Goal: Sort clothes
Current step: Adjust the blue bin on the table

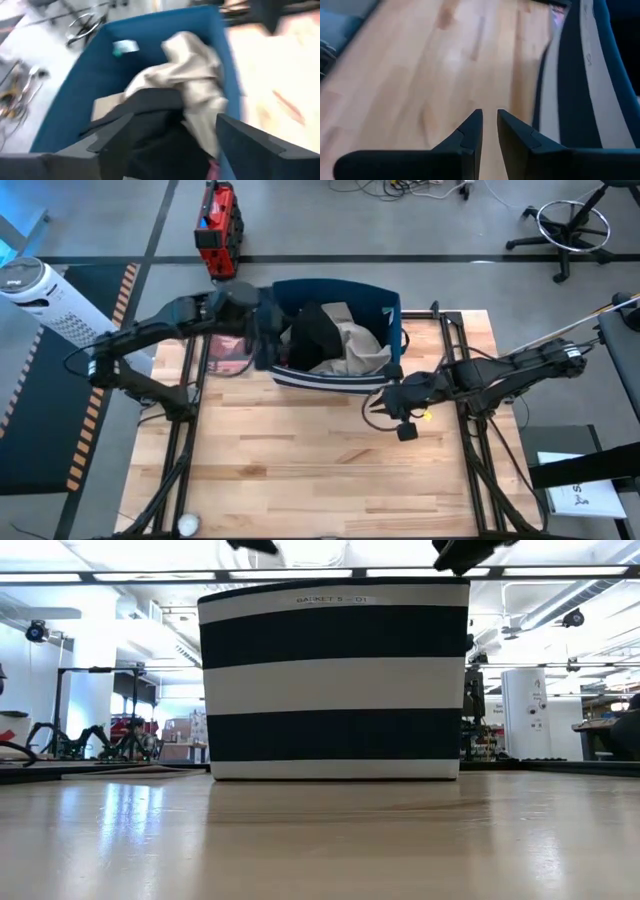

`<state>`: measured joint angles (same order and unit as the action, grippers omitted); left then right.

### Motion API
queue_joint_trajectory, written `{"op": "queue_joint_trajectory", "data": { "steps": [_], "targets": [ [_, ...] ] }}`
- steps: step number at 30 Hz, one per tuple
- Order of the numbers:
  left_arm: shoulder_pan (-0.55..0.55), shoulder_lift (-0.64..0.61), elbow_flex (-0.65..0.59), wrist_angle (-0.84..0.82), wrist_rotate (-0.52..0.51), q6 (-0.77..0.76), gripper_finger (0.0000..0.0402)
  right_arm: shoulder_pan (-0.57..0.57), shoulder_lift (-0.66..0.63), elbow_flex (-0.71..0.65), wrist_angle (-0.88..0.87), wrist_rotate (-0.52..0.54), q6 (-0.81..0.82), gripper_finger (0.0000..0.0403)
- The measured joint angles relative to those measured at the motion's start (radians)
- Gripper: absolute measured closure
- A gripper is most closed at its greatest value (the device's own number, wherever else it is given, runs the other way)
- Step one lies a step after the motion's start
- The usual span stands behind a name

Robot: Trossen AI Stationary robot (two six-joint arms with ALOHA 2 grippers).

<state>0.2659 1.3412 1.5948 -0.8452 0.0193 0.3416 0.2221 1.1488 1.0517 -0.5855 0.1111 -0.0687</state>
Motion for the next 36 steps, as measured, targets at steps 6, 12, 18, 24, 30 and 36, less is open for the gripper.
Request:
{"op": "queue_joint_trajectory", "data": {
  "steps": [6, 12, 18, 24, 30, 36],
  "targets": [
    [-0.190, -0.079, -0.019, -0.120, -0.003, -0.019, 0.0217, 0.050, 0.029, -0.046, 0.049, 0.198, 0.023, 0.0386],
    [-0.412, -0.117, -0.171, -0.114, -0.006, -0.082, 0.0358, 0.125, 0.059, -0.067, 0.052, 0.411, 0.087, 0.0402],
    [-0.451, -0.145, -0.458, 0.068, -0.113, -0.161, 0.0384, 0.133, 0.109, -0.078, 0.050, 0.494, 0.101, 0.0401],
    [-0.377, -0.201, -0.665, 0.216, -0.271, -0.158, 0.0400, 0.085, 0.119, -0.082, 0.039, 0.576, 0.119, 0.0401],
    [-0.251, -0.286, -0.821, 0.510, -0.273, -0.079, 0.0401, 0.005, 0.102, -0.093, 0.039, 0.623, 0.125, 0.0401],
    [-0.137, -0.320, -0.896, 0.612, -0.153, -0.109, 0.0401, -0.065, 0.101, -0.109, -0.003, 0.625, 0.115, 0.0400]
  ]
}}
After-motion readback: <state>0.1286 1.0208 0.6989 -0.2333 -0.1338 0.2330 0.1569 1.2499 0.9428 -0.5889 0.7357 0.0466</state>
